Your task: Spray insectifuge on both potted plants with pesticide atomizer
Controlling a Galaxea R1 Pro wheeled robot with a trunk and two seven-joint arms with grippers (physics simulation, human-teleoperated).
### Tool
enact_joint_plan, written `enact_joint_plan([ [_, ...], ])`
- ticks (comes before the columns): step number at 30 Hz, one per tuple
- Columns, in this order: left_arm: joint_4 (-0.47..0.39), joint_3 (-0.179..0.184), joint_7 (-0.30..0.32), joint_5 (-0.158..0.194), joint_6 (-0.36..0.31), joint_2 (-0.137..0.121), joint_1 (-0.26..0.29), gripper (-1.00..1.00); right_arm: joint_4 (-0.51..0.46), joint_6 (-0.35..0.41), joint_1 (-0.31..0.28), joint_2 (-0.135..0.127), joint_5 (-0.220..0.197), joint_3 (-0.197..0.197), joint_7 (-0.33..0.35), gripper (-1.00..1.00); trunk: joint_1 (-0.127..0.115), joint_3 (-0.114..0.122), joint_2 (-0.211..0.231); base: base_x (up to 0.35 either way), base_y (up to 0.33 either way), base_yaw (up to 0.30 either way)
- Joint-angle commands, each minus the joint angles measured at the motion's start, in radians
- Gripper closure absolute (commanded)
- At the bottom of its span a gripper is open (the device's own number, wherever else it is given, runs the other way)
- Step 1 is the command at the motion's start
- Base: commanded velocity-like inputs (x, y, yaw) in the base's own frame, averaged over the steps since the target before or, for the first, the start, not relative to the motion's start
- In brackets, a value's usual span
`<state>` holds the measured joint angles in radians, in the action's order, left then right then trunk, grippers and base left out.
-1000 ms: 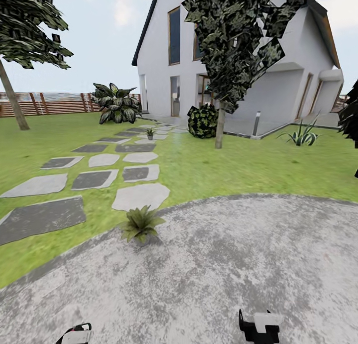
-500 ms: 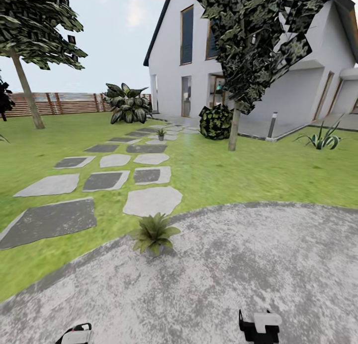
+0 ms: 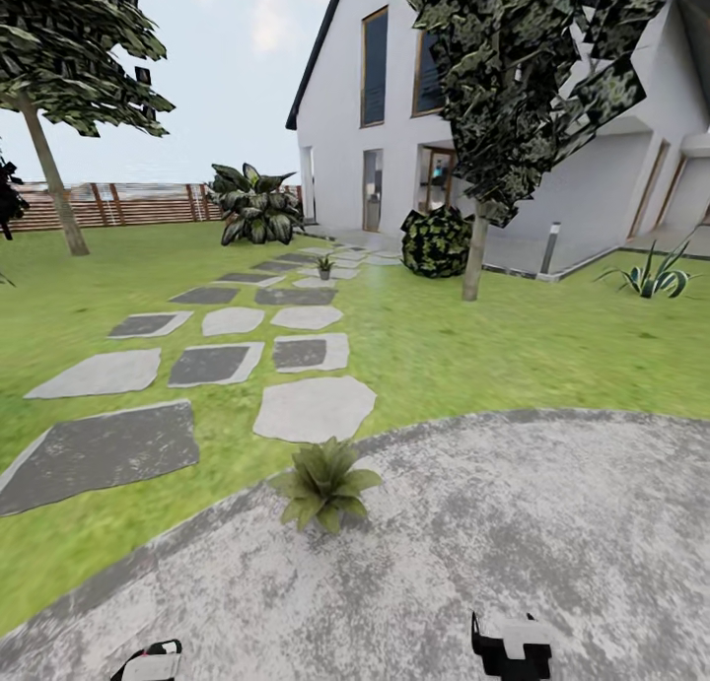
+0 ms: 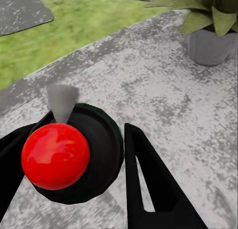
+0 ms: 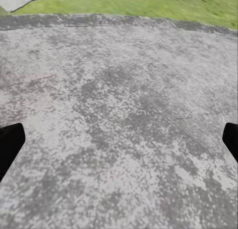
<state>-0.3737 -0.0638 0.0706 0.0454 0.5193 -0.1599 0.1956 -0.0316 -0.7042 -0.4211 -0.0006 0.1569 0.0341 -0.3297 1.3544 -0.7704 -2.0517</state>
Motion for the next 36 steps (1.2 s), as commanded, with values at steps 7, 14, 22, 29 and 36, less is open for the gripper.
enact_joint_plan([
  [7,0.001,-0.004,0.008,0.001,0.003,0.001,0.001,1.00,0.001,0.000,-0.001,0.005,0.009,0.001,-0.011,-1.00,0.000,-0.011,0.000,0.221,0.245,0.000],
  [14,0.001,-0.004,0.008,0.002,0.004,0.001,0.001,1.00,0.001,0.000,-0.001,0.005,0.008,0.000,-0.011,-1.00,0.000,-0.022,0.000,0.035,0.233,0.000],
  [22,0.002,-0.004,0.008,0.001,0.004,0.001,0.001,1.00,0.001,0.000,-0.001,0.005,0.007,0.000,-0.011,-1.00,0.000,-0.035,0.000,0.001,0.089,0.000],
  [29,0.002,-0.004,0.008,0.004,0.004,0.000,0.001,1.00,0.001,0.000,-0.001,0.004,0.007,0.000,-0.011,-1.00,0.000,-0.046,0.000,0.000,0.003,0.000],
  [36,0.001,-0.004,0.008,0.006,0.003,0.000,0.001,1.00,0.001,0.000,-0.001,0.004,0.007,0.000,-0.011,-1.00,0.000,-0.057,0.000,0.000,0.000,0.000],
])
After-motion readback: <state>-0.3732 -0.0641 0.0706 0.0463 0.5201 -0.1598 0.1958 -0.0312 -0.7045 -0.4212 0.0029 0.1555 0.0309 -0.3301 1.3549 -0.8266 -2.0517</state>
